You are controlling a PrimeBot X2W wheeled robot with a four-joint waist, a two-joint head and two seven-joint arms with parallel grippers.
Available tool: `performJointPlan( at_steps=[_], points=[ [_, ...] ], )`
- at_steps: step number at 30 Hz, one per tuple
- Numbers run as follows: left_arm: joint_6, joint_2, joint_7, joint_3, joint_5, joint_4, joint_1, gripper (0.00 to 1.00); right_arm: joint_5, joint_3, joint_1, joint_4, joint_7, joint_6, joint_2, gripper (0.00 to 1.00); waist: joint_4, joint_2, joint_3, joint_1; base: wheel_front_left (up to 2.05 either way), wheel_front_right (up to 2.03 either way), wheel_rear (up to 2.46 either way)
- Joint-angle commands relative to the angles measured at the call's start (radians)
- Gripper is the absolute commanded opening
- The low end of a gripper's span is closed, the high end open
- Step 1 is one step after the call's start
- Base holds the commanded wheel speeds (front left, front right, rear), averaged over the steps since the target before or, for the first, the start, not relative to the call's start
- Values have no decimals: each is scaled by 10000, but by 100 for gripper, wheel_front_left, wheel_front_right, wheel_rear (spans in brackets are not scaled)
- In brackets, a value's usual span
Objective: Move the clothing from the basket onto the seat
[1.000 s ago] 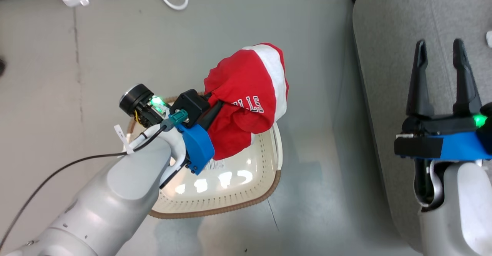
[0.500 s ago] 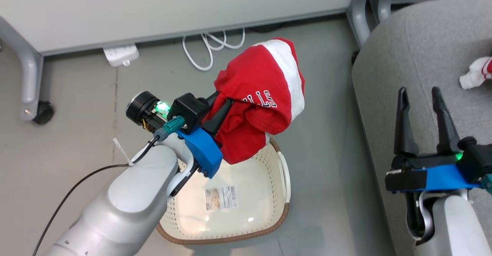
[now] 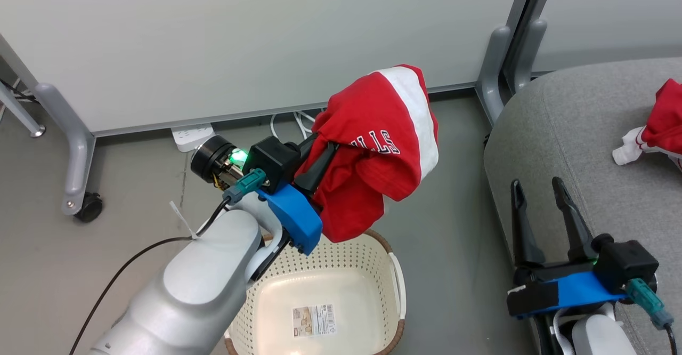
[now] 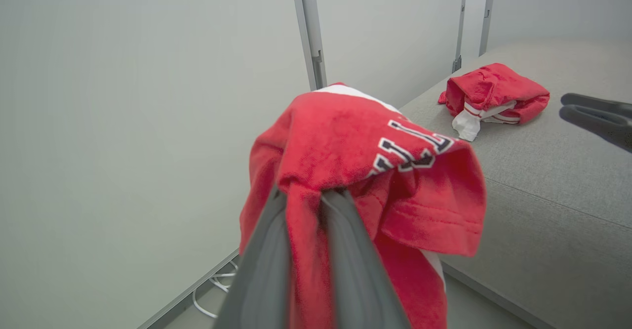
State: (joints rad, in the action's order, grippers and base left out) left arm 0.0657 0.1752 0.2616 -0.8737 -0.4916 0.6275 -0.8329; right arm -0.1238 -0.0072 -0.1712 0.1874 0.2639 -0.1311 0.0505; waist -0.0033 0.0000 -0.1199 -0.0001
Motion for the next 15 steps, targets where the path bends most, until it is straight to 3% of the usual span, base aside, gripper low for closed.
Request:
performJointPlan(
  at_steps=[1, 15],
  points=[
    [27, -24, 49, 74, 2, -45, 169, 0, -45, 132, 293, 62, 8, 7, -5, 100, -4, 0, 267, 1, 0, 0, 0],
    [27, -98, 49, 145, -32, -38, 448, 0, -113, 812, 747, 217, 8, 7, -7, 100, 28, 0, 634, 1, 0, 0, 0]
  ],
)
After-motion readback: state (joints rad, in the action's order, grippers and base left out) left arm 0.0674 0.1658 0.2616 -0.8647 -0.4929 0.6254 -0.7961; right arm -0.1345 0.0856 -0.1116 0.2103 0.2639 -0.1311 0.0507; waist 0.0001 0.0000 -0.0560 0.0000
